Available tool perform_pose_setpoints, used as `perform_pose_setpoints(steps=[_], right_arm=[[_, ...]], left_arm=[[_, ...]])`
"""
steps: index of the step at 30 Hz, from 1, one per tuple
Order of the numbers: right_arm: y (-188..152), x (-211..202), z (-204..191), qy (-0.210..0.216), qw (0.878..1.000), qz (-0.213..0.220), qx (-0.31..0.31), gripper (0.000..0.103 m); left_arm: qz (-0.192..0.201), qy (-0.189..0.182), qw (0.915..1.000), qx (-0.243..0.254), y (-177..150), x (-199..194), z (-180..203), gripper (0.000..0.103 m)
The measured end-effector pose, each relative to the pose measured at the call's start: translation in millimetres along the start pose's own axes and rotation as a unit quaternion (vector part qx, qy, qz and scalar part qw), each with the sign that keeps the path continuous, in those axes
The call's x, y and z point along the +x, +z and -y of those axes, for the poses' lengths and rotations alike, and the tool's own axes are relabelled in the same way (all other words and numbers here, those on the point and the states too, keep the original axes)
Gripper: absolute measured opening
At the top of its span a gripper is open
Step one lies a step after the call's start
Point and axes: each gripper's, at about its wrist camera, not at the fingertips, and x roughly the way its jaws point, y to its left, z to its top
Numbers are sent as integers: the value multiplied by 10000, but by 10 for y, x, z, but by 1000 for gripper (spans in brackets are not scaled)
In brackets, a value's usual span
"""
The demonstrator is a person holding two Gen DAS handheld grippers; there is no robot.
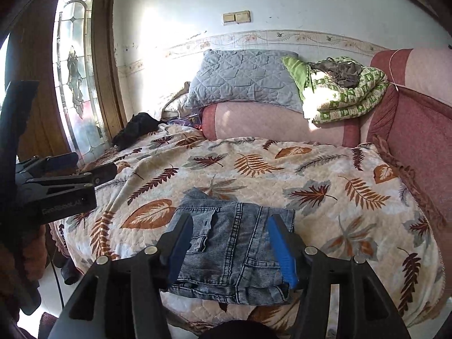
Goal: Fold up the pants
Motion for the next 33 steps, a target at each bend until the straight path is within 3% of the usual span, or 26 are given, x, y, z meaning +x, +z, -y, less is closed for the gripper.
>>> perform_pose_setpoints(steps=[33], right_arm=[[-67,115,112,11,9996,-159,236,60]], left_arm=[[-202,2,9998,37,-50,130,10,85]])
